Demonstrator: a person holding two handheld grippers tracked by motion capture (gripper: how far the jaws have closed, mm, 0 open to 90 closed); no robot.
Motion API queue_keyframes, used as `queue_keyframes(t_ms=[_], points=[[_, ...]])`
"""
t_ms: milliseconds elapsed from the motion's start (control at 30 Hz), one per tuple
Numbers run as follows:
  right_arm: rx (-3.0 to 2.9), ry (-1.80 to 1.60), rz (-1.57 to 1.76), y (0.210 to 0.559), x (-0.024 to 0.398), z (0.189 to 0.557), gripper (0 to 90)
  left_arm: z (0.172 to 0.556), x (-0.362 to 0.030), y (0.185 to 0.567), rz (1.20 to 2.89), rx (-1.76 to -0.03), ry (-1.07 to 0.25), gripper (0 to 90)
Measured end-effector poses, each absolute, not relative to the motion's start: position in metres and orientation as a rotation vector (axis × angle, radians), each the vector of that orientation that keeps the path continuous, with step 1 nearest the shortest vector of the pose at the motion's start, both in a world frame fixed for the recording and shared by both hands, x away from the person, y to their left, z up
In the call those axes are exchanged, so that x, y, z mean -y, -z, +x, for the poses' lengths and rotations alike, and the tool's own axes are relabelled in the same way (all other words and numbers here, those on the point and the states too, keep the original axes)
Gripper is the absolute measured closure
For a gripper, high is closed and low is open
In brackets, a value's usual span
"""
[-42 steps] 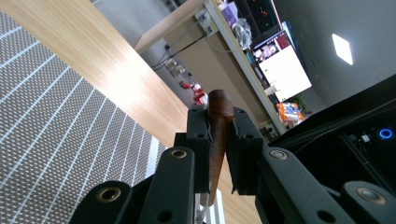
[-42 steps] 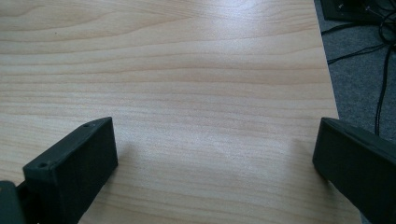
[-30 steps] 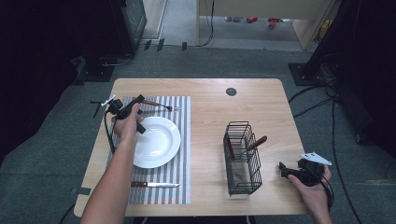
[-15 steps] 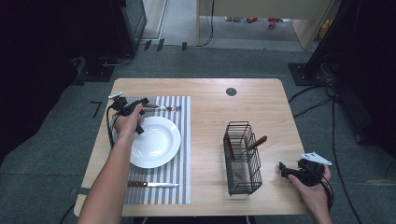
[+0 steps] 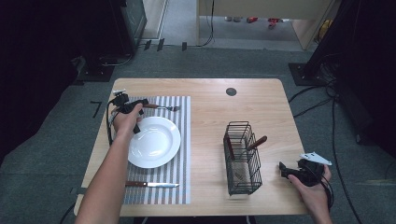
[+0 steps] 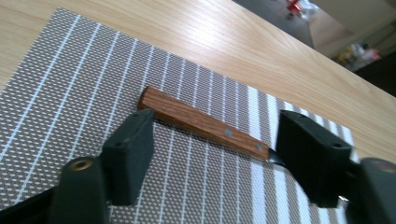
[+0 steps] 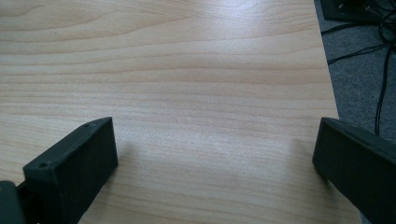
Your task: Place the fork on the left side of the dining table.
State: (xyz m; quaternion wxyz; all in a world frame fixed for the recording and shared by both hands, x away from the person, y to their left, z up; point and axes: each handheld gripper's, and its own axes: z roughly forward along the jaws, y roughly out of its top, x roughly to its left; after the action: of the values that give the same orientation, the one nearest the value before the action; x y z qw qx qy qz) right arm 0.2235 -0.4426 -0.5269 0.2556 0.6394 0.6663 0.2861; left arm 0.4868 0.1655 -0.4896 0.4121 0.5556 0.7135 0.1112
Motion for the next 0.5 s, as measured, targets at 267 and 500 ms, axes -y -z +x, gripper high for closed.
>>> queue_keyframes(t_ms=[267,500], points=[[-1.809,-0.777,1.736,0.527,0.443,0.224,0.0,0.469,-0.177,0.47,1.375,-1.716,-0.263,19.4],[-1.809,-0.777,1.736,0.527,0.443,0.224,0.0,0.446,-0.182,0.452,1.403,-1.652,-0.319,15.6]])
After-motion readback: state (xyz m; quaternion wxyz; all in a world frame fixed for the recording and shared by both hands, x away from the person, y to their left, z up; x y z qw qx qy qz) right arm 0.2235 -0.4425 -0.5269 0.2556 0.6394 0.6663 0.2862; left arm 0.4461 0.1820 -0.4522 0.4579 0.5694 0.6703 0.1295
